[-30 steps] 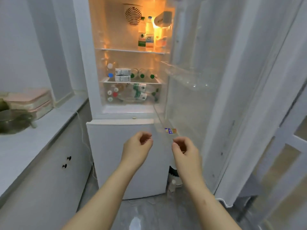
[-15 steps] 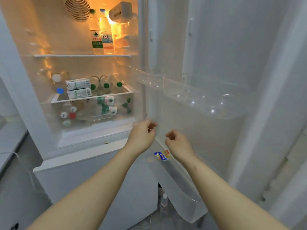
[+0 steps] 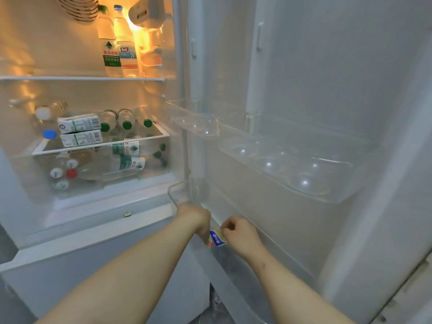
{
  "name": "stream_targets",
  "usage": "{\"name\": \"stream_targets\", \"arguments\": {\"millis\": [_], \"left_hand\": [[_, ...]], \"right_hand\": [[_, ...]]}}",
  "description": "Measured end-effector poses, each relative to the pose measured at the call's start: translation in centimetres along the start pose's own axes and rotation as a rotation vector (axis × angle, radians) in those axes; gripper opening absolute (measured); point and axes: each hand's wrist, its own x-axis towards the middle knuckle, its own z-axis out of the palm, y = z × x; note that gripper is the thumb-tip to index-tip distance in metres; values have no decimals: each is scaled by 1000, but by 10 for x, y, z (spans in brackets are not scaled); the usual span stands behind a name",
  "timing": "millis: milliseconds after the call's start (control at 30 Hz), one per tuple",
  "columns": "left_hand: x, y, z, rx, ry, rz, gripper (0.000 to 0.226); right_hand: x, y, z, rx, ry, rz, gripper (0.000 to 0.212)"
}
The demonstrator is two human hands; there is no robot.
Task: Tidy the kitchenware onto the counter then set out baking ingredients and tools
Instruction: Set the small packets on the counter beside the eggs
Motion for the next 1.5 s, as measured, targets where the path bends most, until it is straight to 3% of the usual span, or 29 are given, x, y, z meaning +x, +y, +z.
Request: {"name": "stream_targets", "arguments": {"millis": [100, 233, 367, 500, 867, 1033, 1133, 1267, 1433, 1500], "left_hand": [[3, 6, -3, 138, -124, -39, 67], [11, 13, 3, 216, -110, -96, 61], [8, 18, 1, 140, -36, -46, 45], [6, 18, 1, 109, -10, -32, 38], [20, 20, 7, 141, -152, -10, 46], [16, 18, 3, 86, -141, 52, 46], [8, 18, 3, -43, -21, 78, 32], [3, 13, 9, -336, 307, 3, 6], [6, 14, 14, -649, 565, -84, 11], [4, 16, 17, -807, 689, -115, 27]], "right_hand": [[0, 2, -3, -17, -30, 5, 21], [0, 5, -7, -41, -74, 14, 21], [1, 10, -11, -66, -66, 4, 15], [1, 12, -13, -151, -70, 7, 24], [0, 8, -8, -154, -70, 22, 29], [0, 9, -13, -160, -42, 49, 29], [-3, 10, -15, -310, -56, 48, 30], [-7, 9, -17, -456, -107, 16, 36], [-5, 12, -1, -517, -303, -93, 60], [0, 8, 2, -546, -306, -110, 64]]}}
